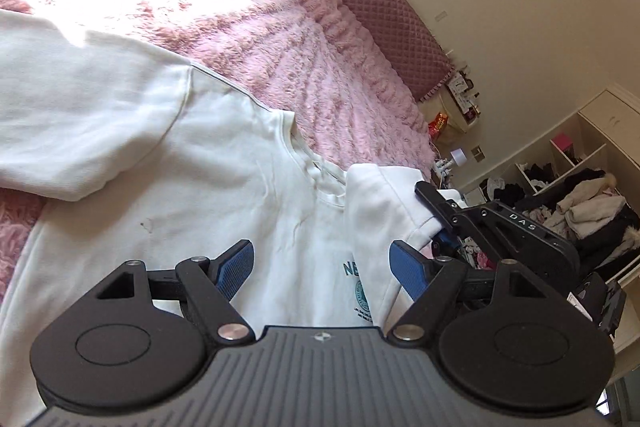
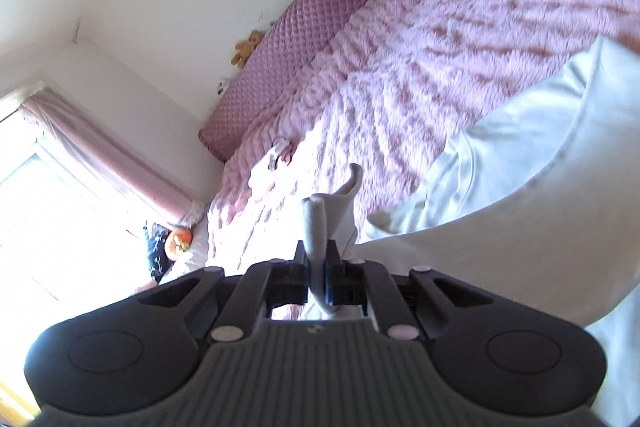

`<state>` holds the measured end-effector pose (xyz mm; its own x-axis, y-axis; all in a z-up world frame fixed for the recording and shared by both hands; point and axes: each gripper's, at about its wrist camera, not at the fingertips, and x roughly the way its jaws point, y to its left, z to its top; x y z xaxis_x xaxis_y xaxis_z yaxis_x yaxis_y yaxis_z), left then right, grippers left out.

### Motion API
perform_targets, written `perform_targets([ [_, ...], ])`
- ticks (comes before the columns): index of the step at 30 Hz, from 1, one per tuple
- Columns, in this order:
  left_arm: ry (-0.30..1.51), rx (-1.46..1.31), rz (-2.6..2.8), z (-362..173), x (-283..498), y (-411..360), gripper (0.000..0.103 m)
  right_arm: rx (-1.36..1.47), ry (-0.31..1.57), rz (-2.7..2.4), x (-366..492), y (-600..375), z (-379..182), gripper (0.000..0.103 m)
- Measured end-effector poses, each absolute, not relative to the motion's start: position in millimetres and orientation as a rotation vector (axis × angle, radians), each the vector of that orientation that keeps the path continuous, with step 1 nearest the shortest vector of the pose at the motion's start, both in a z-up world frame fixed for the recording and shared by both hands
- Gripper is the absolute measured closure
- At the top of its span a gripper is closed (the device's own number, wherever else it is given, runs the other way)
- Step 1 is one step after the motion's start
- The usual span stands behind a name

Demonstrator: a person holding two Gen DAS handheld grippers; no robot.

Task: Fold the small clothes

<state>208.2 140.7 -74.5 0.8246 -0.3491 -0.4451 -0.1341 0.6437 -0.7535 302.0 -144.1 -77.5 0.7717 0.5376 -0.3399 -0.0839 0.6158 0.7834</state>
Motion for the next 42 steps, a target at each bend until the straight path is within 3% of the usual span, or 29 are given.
perform_targets([
  [2, 0.618, -0.904, -0.086, -86.6, 201.4, 163.9, 0.014, 0.786, 0.674, 0.418, 299.2, -102.4, -108.7, 0.089],
  [3, 0.622, -0.923, -0.076, -93.2, 198.7, 173.4, 0.014, 0.764, 0.701, 0.421, 297.6, -87.9, -122.1, 0.073],
  [5, 0.632, -0.952, -0.067, -106.1, 194.4, 186.8, 0.014, 0.745, 0.755, 0.426, 291.7, -69.5, -145.1, 0.056],
  [10, 0.645, -0.996, -0.117, -126.2, 200.1, 188.2, 0.014, 0.817, 0.783, 0.495, 273.2, -91.1, -143.1, 0.056],
  [12, 0.661, -1.016, -0.124, -133.6, 207.4, 182.9, 0.014, 0.790, 0.710, 0.498, 258.9, -121.5, -124.7, 0.043],
  [14, 0.667, -1.047, -0.147, -141.8, 213.8, 175.9, 0.014, 0.668, 0.644, 0.438, 250.3, -154.2, -103.1, 0.039],
  [18, 0.670, -1.135, -0.192, -160.6, 225.6, 158.8, 0.014, 0.400, 0.576, 0.287, 238.9, -216.5, -83.4, 0.039],
  [23, 0.644, -1.251, -0.108, -180.8, 243.2, 143.9, 0.014, 0.394, 0.615, 0.139, 234.2, -285.6, -94.1, 0.039],
  [27, 0.568, -1.310, -0.062, -192.4, 254.0, 142.3, 0.014, 0.218, 0.606, 0.029, 236.8, -302.7, -108.1, 0.044],
  [28, 0.556, -1.317, -0.069, -193.1, 257.8, 142.7, 0.016, 0.164, 0.602, -0.001, 237.8, -302.3, -111.6, 0.045],
  [30, 0.517, -1.303, -0.081, -191.4, 264.6, 143.4, 0.033, 0.024, 0.618, -0.059, 239.5, -302.5, -121.7, 0.050],
  [32, 0.500, -1.277, -0.077, -186.9, 268.6, 142.5, 0.087, -0.051, 0.649, -0.087, 246.2, -300.9, -130.7, 0.051],
  [33, 0.490, -1.271, -0.078, -185.3, 269.1, 142.9, 0.097, -0.083, 0.663, -0.088, 248.3, -300.7, -135.8, 0.052],
  [42, 0.203, -1.121, -0.092, -127.3, 224.6, 160.7, 0.096, -0.128, 0.646, -0.107, 270.5, -286.5, -146.8, 0.052],
])
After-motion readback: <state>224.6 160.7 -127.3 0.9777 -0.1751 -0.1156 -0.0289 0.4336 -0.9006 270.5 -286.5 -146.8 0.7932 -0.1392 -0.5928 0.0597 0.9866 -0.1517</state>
